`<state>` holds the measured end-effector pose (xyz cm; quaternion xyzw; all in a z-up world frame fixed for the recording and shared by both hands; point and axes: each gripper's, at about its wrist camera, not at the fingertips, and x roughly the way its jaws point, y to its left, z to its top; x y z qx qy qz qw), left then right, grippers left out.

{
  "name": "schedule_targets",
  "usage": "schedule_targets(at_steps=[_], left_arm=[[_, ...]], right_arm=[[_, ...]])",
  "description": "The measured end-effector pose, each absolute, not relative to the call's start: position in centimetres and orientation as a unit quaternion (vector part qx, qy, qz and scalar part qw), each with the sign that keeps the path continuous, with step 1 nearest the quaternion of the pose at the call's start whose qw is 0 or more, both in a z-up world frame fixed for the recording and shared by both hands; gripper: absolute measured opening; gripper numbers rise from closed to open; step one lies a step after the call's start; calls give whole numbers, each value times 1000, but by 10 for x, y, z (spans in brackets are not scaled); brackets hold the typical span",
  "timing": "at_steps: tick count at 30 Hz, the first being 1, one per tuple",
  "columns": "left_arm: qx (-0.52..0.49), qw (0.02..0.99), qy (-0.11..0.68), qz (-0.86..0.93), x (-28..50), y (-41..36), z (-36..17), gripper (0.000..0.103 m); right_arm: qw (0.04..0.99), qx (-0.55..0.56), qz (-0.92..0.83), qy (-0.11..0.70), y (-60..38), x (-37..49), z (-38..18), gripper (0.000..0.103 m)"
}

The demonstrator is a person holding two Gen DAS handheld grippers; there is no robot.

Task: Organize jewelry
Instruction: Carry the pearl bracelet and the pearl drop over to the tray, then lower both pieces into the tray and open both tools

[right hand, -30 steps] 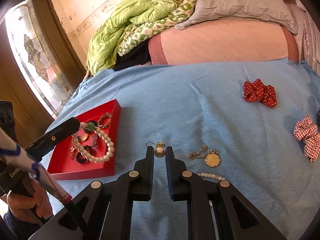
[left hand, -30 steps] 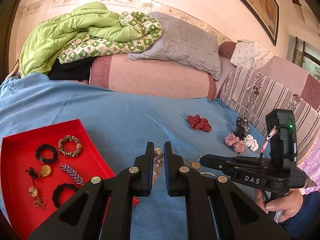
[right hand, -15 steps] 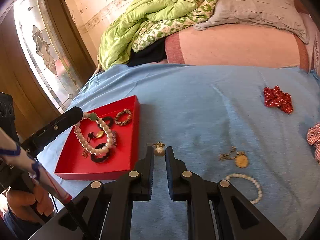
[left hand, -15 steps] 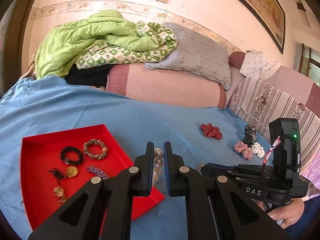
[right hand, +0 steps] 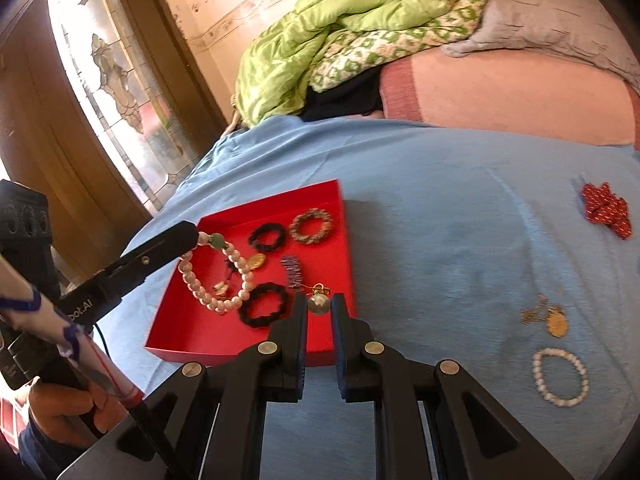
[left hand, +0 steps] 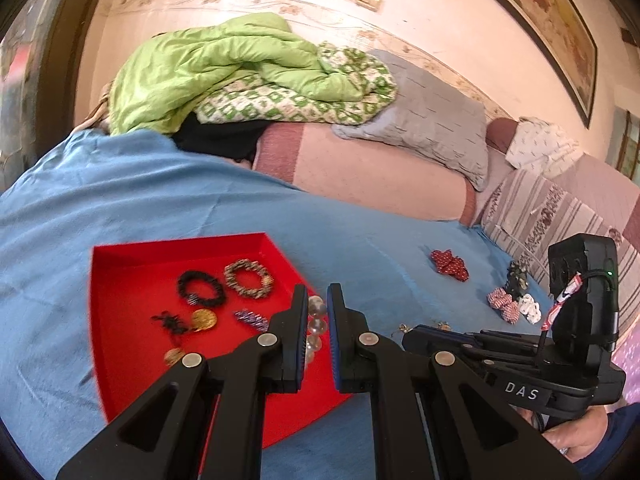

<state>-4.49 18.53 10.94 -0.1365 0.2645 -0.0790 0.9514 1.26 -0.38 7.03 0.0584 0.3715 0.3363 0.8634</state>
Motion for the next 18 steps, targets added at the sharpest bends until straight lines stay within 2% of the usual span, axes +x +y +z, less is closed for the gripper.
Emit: schedule_targets(at_steps=[18], left_arm=[[-160, 926, 340, -22, -41, 220, 70, 9]], right_arm=[[831, 35, 361, 422, 49, 27, 40, 13]])
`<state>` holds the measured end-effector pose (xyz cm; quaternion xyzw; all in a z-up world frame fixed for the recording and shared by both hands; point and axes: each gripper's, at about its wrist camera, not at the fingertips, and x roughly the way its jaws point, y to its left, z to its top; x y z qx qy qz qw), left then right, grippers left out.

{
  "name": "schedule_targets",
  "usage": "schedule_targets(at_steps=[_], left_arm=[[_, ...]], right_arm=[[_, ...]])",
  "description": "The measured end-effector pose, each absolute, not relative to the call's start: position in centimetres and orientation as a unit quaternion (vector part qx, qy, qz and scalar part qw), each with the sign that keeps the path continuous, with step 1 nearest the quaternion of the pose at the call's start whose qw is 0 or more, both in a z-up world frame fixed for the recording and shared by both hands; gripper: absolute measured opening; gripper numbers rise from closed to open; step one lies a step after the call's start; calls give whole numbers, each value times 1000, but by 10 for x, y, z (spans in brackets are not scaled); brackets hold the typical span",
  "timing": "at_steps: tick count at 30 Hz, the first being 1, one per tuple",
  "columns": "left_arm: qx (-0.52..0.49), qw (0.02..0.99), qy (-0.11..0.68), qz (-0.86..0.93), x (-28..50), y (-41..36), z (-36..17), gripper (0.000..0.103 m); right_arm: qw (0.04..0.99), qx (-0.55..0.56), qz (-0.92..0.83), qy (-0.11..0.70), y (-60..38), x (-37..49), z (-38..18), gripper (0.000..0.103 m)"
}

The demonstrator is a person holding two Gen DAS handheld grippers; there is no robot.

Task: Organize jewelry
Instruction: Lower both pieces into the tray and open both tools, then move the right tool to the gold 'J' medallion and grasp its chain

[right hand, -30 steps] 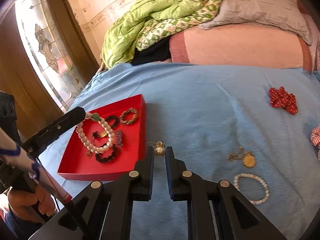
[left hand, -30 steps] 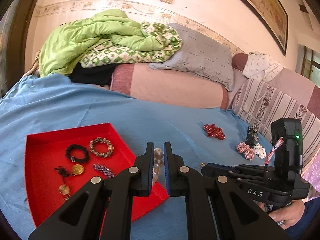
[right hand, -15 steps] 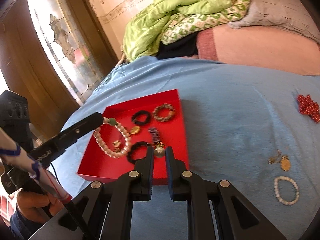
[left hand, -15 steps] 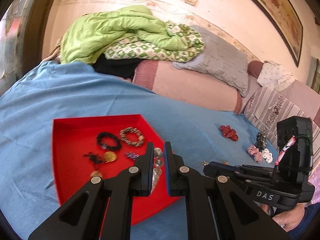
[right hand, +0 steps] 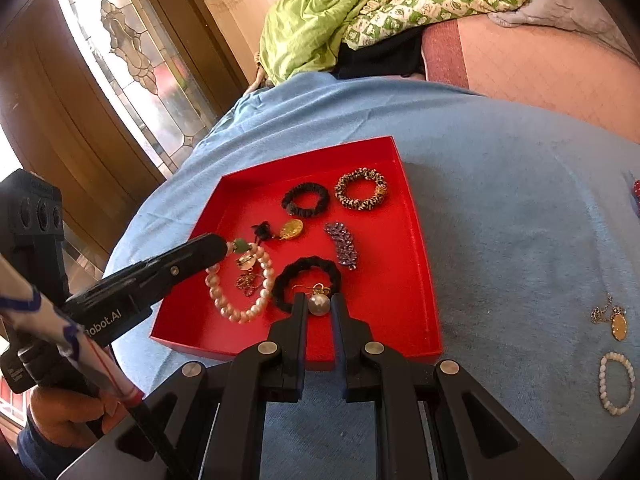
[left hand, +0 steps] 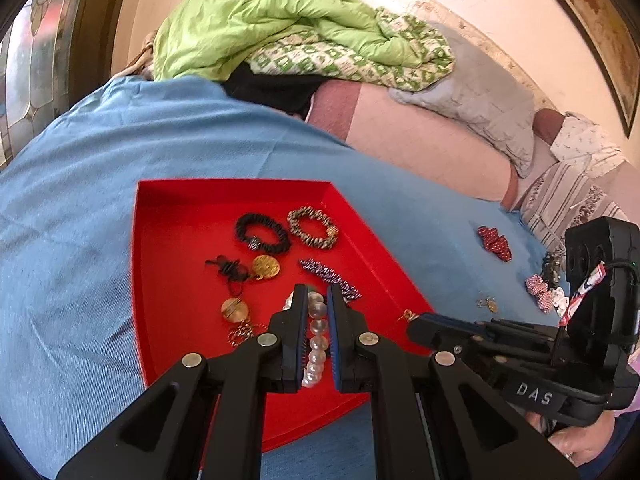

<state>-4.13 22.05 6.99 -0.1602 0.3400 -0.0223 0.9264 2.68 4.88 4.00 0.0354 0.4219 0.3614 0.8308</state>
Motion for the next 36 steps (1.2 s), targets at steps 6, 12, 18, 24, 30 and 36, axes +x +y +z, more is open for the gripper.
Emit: schedule_targets(at_steps=[6, 12, 18, 24, 30, 36], left_arm=[[-161, 922, 351, -16, -44, 225, 65, 9], [-158, 917, 367, -4, -46, 228, 59, 9], [-154, 915, 373, 1, -45, 228, 57, 9], [-151, 915, 373, 8, -43, 228, 57, 9], [-154, 918, 365, 6, -44, 227, 60, 10], [-150, 922, 358, -5, -40, 218, 65, 10]], right_arm=[[829, 36, 347, 437, 48, 35, 30, 13], [827, 29, 341, 447, 51, 38, 24, 13], [827, 17, 336, 451, 54, 37, 20, 13], [825, 14, 336, 454, 54, 37, 18, 13], [824, 16, 342, 452, 54, 33, 20, 18], [833, 39, 346, 429, 38, 29, 39, 18]])
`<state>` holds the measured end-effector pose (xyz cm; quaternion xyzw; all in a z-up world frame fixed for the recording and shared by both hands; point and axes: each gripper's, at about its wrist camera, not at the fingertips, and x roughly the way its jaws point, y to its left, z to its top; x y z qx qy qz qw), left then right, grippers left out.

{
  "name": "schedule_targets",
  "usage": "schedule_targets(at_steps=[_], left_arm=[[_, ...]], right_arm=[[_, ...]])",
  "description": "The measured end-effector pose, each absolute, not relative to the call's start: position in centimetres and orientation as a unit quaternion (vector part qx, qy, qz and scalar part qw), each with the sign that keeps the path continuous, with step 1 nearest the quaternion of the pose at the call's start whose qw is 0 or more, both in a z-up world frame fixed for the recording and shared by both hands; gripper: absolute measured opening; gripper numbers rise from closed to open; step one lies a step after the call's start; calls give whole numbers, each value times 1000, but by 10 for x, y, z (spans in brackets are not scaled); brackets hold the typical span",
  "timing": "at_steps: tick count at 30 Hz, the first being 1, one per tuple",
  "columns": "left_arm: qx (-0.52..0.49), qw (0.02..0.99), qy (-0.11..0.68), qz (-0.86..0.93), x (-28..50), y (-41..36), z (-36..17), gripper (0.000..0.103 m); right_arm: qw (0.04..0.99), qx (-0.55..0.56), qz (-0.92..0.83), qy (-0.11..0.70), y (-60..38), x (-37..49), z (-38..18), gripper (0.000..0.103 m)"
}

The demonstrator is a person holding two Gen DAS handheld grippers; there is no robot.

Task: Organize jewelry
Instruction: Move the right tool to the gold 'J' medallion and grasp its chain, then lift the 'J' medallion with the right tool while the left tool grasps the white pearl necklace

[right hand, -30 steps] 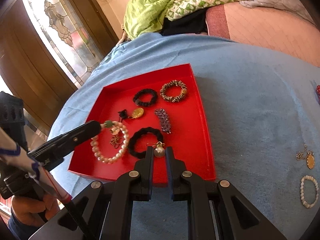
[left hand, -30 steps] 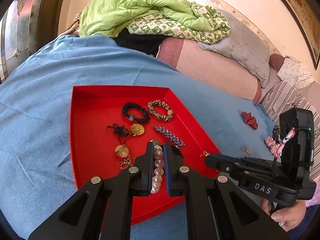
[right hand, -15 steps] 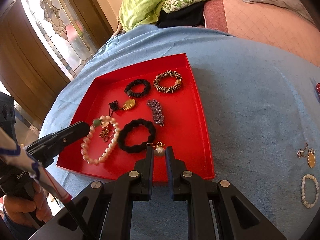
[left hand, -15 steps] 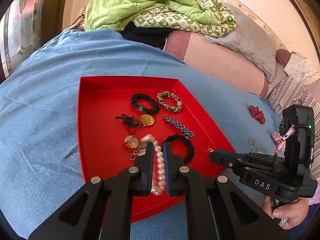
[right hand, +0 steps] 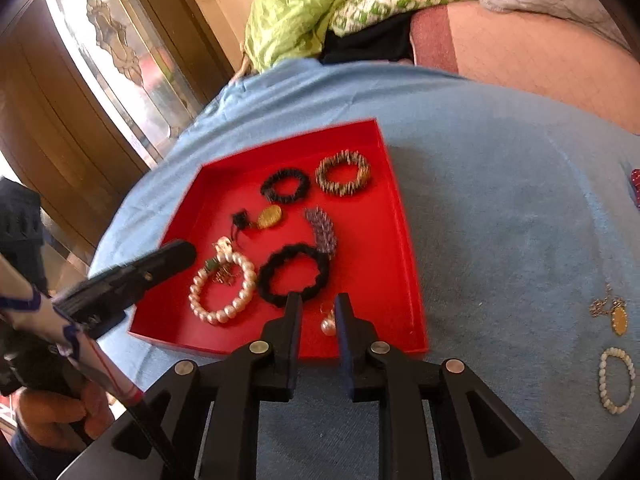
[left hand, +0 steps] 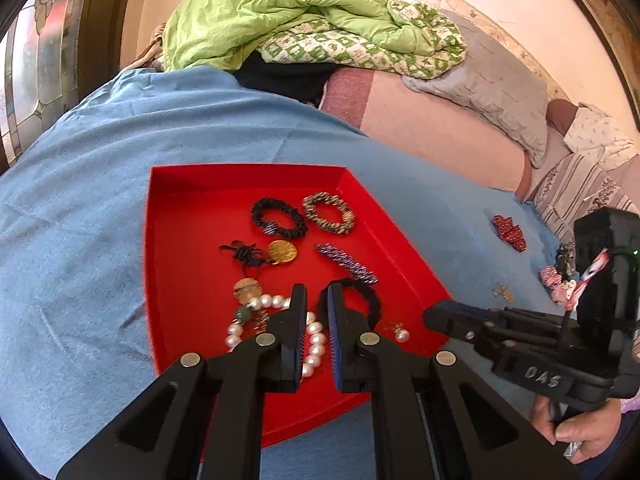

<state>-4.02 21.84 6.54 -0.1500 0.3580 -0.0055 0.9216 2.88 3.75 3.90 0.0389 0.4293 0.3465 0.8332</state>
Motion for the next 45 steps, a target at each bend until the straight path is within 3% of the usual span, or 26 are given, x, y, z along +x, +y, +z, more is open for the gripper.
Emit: schedule_targets(at_steps=[8, 17, 20, 29, 35, 38, 45], left_arm=[[-124, 930, 342, -55, -27, 178, 77, 10], [-68, 924, 349, -145, -13, 102, 78, 10], [-57, 914, 364, -172, -9, 75, 70, 19], [-15, 892, 396, -217, -10, 20, 50, 20], [-18, 891, 403, -209, -5, 22, 47, 20], [-15, 889, 405, -211, -2, 15, 45, 21], [-15, 879, 414, -235, 3, -3, 41, 21]], right_arm=[[858, 81, 287, 418, -38, 42, 57, 18], [856, 132, 153, 475, -149, 77, 20, 18], [849, 140, 134, 492, -167, 86, 7, 20], [860, 87, 130, 485, -154, 100, -5, 30], [867, -50, 122, 481, -122, 99, -9, 29], [864, -68, 127, 482, -120, 99, -8, 27], [864, 60, 153, 476, -160, 98, 8, 26]])
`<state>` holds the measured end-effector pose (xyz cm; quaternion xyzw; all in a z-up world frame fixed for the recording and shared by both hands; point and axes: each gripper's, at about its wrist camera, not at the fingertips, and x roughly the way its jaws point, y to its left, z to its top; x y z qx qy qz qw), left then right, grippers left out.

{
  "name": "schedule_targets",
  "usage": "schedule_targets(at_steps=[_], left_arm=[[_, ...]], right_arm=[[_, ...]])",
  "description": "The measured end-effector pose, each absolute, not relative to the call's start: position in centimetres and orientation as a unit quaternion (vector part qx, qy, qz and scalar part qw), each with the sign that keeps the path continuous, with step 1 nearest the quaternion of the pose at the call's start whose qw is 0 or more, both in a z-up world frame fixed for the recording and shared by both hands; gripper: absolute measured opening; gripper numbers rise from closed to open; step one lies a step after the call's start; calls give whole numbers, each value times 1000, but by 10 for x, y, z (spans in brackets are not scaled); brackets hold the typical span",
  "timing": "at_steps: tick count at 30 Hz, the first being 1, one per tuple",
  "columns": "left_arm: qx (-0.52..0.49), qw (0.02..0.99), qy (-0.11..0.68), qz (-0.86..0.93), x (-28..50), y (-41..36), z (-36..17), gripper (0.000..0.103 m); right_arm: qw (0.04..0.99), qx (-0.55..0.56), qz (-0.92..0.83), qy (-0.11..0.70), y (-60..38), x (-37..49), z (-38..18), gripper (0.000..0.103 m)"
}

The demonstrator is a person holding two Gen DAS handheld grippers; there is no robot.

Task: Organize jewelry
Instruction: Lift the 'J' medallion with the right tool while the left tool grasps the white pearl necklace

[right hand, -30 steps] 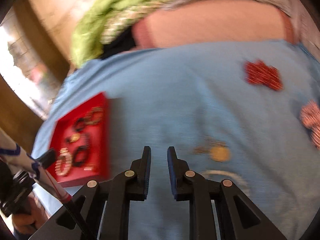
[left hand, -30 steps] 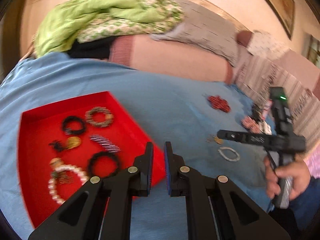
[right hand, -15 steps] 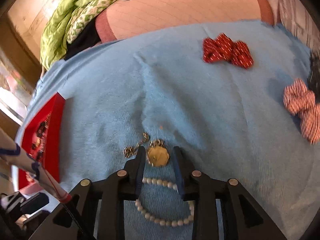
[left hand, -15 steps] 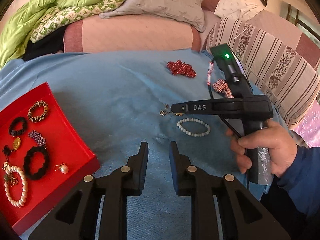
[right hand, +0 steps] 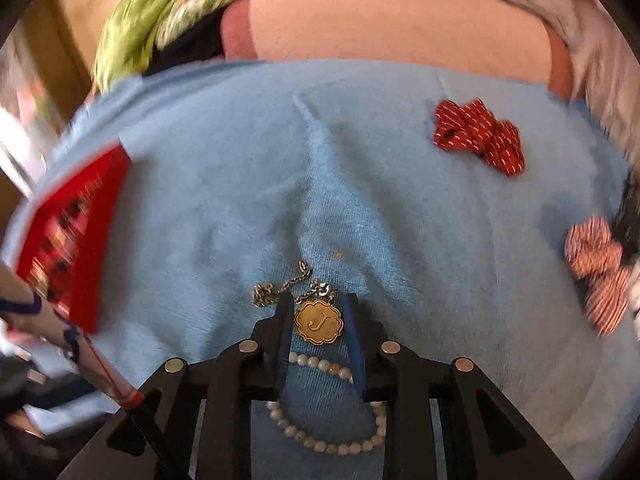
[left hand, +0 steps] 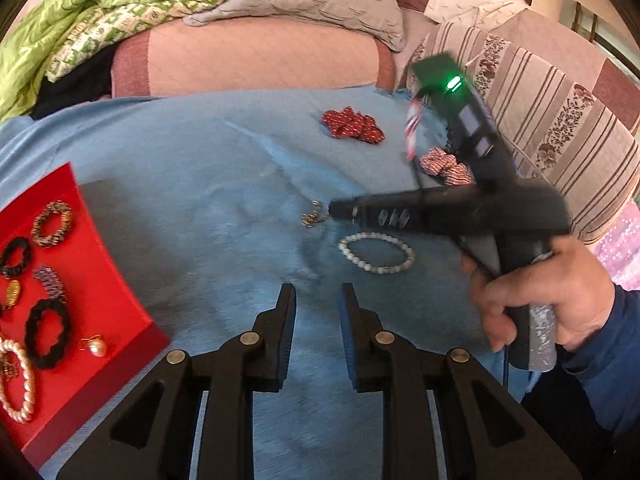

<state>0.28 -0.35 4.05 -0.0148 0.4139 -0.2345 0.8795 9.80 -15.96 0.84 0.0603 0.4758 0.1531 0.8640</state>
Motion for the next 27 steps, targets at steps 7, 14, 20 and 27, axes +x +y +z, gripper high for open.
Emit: schedule_targets(at_steps=[7, 14, 20, 27], left_arm=[[-67, 864, 425, -259, 18, -17, 37, 34], [-64, 858, 449, -243, 38, -51, 26, 34], [-44, 860, 472, -186, 58, -63, 8, 34], [26, 881, 445, -160, 57, -79, 5, 5]], right_arm=[[876, 171, 188, 409, -207, 84, 48, 26], [887, 209, 199, 360, -229, 75, 70, 26], [883, 220, 210, 359, -233, 75, 72, 27], [884, 208, 220, 356, -226, 75, 72, 27]])
